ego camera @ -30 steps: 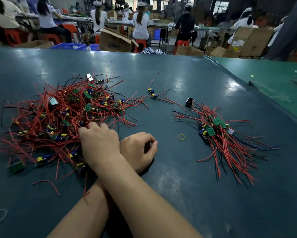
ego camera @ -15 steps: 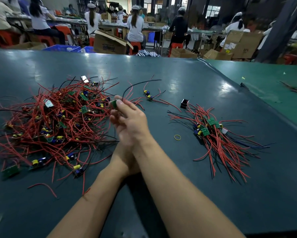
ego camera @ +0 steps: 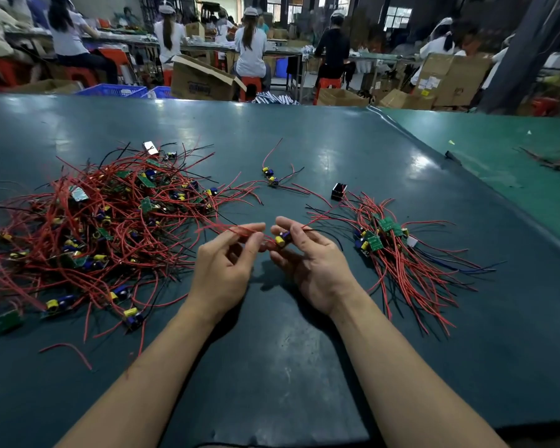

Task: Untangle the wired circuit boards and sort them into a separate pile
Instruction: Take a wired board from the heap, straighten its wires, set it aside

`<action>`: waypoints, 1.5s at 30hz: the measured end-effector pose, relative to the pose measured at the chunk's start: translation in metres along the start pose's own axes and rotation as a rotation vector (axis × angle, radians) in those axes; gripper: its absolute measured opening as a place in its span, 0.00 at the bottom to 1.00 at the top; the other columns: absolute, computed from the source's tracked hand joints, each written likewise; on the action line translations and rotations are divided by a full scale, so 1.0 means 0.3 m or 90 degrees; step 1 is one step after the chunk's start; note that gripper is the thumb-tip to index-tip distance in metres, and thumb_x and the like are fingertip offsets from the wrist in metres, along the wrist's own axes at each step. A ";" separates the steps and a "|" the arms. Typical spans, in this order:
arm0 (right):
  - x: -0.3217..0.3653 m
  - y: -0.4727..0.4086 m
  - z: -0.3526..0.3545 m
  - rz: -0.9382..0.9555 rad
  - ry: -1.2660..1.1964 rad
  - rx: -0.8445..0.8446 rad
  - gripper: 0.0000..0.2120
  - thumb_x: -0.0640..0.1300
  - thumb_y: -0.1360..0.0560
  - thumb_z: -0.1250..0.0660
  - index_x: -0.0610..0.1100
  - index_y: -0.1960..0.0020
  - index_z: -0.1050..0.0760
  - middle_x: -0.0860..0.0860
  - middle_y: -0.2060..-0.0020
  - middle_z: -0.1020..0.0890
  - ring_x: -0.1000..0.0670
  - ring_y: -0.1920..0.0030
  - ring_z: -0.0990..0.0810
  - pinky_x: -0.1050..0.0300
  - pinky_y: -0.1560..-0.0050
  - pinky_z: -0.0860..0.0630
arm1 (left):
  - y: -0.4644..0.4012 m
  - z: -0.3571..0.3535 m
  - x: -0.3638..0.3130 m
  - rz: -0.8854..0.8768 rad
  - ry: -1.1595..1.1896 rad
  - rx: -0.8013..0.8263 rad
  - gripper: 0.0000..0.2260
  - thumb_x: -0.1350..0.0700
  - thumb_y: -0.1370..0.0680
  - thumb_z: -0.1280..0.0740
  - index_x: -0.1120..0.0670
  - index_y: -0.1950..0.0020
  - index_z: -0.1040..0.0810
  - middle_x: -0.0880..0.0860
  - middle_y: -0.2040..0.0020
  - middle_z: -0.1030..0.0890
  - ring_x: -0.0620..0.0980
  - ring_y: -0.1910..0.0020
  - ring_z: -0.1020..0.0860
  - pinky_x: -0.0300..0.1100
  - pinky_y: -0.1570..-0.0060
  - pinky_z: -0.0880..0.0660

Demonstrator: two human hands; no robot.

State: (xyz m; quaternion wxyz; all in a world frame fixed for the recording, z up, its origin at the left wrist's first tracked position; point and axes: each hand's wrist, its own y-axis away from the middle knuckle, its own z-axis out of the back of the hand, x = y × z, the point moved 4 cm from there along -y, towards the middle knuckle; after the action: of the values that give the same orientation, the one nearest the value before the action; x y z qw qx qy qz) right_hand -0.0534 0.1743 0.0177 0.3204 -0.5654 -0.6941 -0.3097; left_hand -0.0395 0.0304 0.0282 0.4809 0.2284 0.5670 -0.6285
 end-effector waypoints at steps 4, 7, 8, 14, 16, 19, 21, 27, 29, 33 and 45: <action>-0.005 -0.002 0.010 0.043 -0.015 -0.078 0.06 0.40 0.28 0.31 0.40 0.52 0.18 0.47 0.63 0.17 0.47 0.61 0.17 0.57 0.58 0.18 | 0.004 0.007 -0.006 -0.023 0.025 -0.041 0.04 0.61 0.21 0.32 0.55 0.50 0.17 0.49 0.59 0.15 0.44 0.69 0.19 0.35 0.64 0.24; -0.007 0.003 0.014 0.068 -0.014 -0.095 0.08 0.43 0.33 0.29 0.39 0.56 0.18 0.45 0.63 0.16 0.47 0.63 0.16 0.56 0.61 0.18 | 0.011 0.005 -0.011 -0.016 0.076 -0.051 0.02 0.62 0.21 0.33 0.58 0.51 0.21 0.51 0.59 0.16 0.44 0.66 0.18 0.33 0.63 0.24; -0.008 0.006 0.013 0.068 0.005 -0.087 0.07 0.43 0.31 0.30 0.40 0.56 0.18 0.45 0.62 0.15 0.47 0.63 0.16 0.57 0.62 0.18 | 0.013 0.000 -0.011 -0.004 0.096 -0.027 0.01 0.61 0.22 0.32 0.58 0.51 0.22 0.52 0.59 0.15 0.45 0.65 0.17 0.34 0.62 0.23; -0.021 0.011 0.014 0.087 0.099 -0.031 0.09 0.38 0.22 0.34 0.43 0.53 0.15 0.44 0.55 0.14 0.46 0.54 0.16 0.50 0.51 0.19 | 0.015 -0.016 0.004 0.057 0.096 0.060 0.12 0.59 0.28 0.25 0.56 0.46 0.17 0.54 0.57 0.15 0.52 0.57 0.16 0.45 0.54 0.19; -0.025 0.017 0.006 0.085 0.133 -0.029 0.10 0.39 0.21 0.35 0.45 0.53 0.14 0.44 0.55 0.14 0.47 0.53 0.16 0.51 0.50 0.19 | 0.015 -0.015 0.000 0.042 0.111 0.051 0.09 0.62 0.28 0.25 0.57 0.48 0.16 0.52 0.56 0.14 0.50 0.56 0.15 0.42 0.53 0.20; -0.028 0.021 0.007 0.110 0.151 -0.073 0.09 0.37 0.23 0.32 0.45 0.55 0.14 0.43 0.58 0.14 0.47 0.55 0.16 0.48 0.48 0.20 | 0.021 -0.017 -0.014 0.021 0.092 0.053 0.07 0.64 0.27 0.26 0.57 0.51 0.16 0.49 0.57 0.14 0.48 0.56 0.16 0.38 0.53 0.20; -0.025 0.021 0.012 0.120 0.151 -0.097 0.07 0.37 0.24 0.30 0.45 0.55 0.14 0.42 0.58 0.14 0.45 0.55 0.16 0.45 0.45 0.21 | 0.021 -0.015 -0.013 0.025 0.082 0.055 0.07 0.65 0.26 0.27 0.55 0.52 0.16 0.47 0.57 0.14 0.46 0.57 0.16 0.35 0.55 0.21; -0.017 0.023 0.010 0.159 0.185 -0.108 0.09 0.38 0.24 0.30 0.43 0.61 0.14 0.44 0.51 0.14 0.47 0.55 0.15 0.56 0.58 0.19 | 0.004 0.009 0.010 0.059 0.048 0.031 0.04 0.55 0.27 0.31 0.53 0.55 0.17 0.44 0.59 0.16 0.43 0.59 0.18 0.35 0.57 0.23; -0.013 0.023 0.014 0.174 0.189 -0.131 0.09 0.36 0.25 0.29 0.42 0.62 0.14 0.47 0.52 0.14 0.49 0.60 0.15 0.60 0.65 0.21 | 0.006 0.006 0.016 0.072 0.043 0.040 0.05 0.54 0.28 0.33 0.52 0.56 0.18 0.46 0.60 0.17 0.46 0.60 0.19 0.40 0.57 0.22; -0.022 0.020 0.017 0.187 0.218 -0.141 0.05 0.34 0.24 0.31 0.37 0.57 0.16 0.54 0.57 0.13 0.52 0.67 0.17 0.63 0.69 0.23 | 0.007 -0.007 0.017 0.048 0.023 0.063 0.04 0.53 0.28 0.35 0.49 0.57 0.20 0.46 0.61 0.18 0.50 0.64 0.21 0.42 0.61 0.24; -0.035 0.002 0.009 0.197 0.226 -0.165 0.09 0.36 0.22 0.34 0.46 0.45 0.20 0.49 0.63 0.14 0.53 0.66 0.17 0.61 0.72 0.23 | -0.002 -0.016 0.028 0.034 0.032 0.086 0.03 0.53 0.27 0.29 0.50 0.55 0.22 0.42 0.60 0.17 0.40 0.67 0.21 0.30 0.66 0.28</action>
State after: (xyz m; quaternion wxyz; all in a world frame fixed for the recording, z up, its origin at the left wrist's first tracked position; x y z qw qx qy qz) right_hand -0.0515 0.1702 0.0078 0.4053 -0.6379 -0.4871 -0.4377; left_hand -0.0448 0.0319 0.0202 0.4666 0.2909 0.5287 -0.6466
